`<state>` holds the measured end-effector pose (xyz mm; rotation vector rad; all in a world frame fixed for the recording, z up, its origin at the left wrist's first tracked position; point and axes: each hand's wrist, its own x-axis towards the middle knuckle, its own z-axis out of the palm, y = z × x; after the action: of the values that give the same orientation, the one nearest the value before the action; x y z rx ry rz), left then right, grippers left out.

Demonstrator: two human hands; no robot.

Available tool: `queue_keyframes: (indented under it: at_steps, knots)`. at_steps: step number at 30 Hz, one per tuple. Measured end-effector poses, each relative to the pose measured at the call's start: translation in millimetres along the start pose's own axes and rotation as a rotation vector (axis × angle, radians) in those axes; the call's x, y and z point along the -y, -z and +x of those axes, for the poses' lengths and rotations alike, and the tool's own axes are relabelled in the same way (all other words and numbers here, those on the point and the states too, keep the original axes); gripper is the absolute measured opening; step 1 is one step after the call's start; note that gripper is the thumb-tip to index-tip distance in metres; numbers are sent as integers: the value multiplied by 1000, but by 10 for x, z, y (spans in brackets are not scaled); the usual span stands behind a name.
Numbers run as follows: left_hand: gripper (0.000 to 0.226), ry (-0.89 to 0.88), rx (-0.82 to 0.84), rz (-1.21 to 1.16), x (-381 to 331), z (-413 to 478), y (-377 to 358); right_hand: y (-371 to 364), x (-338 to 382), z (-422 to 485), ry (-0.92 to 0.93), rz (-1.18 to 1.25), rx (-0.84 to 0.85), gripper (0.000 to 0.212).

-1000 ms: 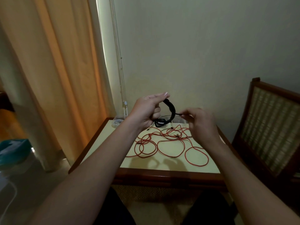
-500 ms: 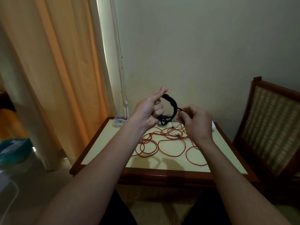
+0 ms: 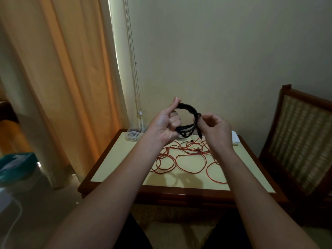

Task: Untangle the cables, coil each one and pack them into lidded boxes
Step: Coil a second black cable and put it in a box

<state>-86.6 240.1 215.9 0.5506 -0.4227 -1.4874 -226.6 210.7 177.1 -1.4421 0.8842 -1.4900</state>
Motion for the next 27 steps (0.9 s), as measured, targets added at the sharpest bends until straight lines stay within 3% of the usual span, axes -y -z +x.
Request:
queue_keyframes:
  at_steps: [3,5,7,11,14,16,21,27]
  knots:
    - [8,19,-49,131,-83,10,125,282,55,25,95,-523,208,7]
    - [9,28,-69,179,-75,12,168,343,84,21,72,-623,325,7]
    - [7,39,-63,170,-33,17,176,339,63,2,69,-602,316,7]
    - [9,57,-45,83,49,27,144,248,-69,-74,122,-445,62,5]
    - [11,86,-21,6,117,41,124,121,-137,-136,193,-321,-134,17]
    - [13,83,-7,-17,159,36,108,27,-134,-150,117,-158,-197,16]
    - [14,27,16,76,156,28,81,-47,-76,-152,-294,516,-62,5]
    - [10,-22,75,243,114,3,124,25,-39,-185,-444,756,38,9]
